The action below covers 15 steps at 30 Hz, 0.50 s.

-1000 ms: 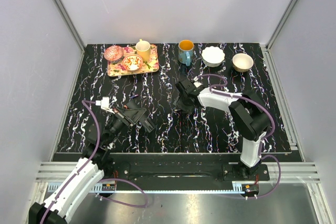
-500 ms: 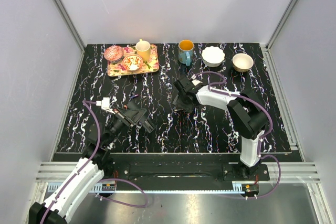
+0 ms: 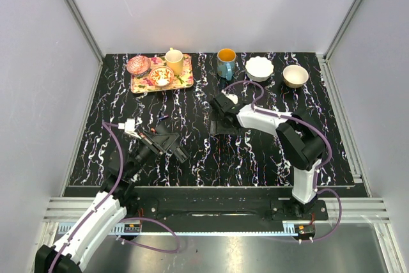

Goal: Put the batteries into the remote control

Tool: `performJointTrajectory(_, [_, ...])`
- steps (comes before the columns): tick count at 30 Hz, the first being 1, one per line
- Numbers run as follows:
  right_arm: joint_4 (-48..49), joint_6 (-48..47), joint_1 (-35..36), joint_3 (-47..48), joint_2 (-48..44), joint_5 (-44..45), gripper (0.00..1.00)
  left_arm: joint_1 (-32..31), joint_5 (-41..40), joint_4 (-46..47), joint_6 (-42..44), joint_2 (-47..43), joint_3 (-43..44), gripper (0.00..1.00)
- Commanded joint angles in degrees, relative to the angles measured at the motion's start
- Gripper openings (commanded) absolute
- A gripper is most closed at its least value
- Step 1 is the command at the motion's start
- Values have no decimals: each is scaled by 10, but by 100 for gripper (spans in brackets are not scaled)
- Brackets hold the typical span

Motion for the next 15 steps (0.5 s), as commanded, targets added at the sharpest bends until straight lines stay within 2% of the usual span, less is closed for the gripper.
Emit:
performJointTrajectory(1, [-24,-116,24,30,-6,49,79,2,9,19,1,2,1,0])
performJointTrajectory(10, [-2,-167,36,48,5,35,79,2,12,11,4,14,14,0])
performJointTrajectory(15, [-10,-172,38,65,32,28,75,3,11,7,4,12,15,0])
